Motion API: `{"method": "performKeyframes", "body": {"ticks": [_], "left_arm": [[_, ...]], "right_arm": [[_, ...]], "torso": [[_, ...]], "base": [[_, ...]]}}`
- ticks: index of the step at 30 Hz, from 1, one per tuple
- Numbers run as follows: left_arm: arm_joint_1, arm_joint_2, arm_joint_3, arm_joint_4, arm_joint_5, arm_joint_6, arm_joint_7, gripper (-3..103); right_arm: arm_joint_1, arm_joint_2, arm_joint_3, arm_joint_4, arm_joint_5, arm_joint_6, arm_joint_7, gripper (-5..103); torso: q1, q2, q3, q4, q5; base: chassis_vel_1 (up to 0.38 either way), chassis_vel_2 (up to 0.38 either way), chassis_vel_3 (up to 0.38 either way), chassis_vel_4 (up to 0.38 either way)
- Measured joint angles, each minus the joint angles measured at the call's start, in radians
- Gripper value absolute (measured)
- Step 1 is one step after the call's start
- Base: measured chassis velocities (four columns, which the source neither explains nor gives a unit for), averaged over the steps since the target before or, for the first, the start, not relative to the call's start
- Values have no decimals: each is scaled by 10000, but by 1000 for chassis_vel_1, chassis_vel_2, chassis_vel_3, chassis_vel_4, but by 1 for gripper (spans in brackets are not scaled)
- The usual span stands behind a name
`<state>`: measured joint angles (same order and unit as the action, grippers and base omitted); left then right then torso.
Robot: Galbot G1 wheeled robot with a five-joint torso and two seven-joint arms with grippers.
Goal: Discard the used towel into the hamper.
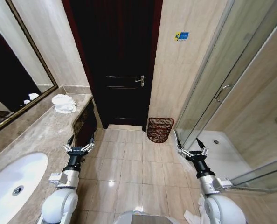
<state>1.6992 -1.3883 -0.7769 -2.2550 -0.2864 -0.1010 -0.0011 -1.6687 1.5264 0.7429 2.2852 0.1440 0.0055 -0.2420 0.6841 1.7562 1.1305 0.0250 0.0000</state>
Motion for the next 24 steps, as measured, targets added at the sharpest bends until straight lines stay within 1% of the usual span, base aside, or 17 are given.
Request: {"method": "performKeyframes", "body": {"ticks": [9, 18, 24], "left_arm": [[45, -24, -11, 10, 18, -77, 4, 100], [96, -48, -32, 71, 105, -188, 7, 100], [114, -76, -58, 89, 137, -283, 18, 100]], "right_arm": [[-37, 31, -7, 22, -64, 28, -1, 100], [-53, 32, -3, 21, -73, 50, -5, 100], [-53, 33, 14, 22, -71, 103, -37, 100]], "torso": [[9, -4, 2, -1, -1], [0, -2, 0, 0, 0], [0, -2, 0, 1, -2]], "base": [[-86, 130, 136, -97], [13, 92, 100, 15], [41, 169, 153, 24]]}}
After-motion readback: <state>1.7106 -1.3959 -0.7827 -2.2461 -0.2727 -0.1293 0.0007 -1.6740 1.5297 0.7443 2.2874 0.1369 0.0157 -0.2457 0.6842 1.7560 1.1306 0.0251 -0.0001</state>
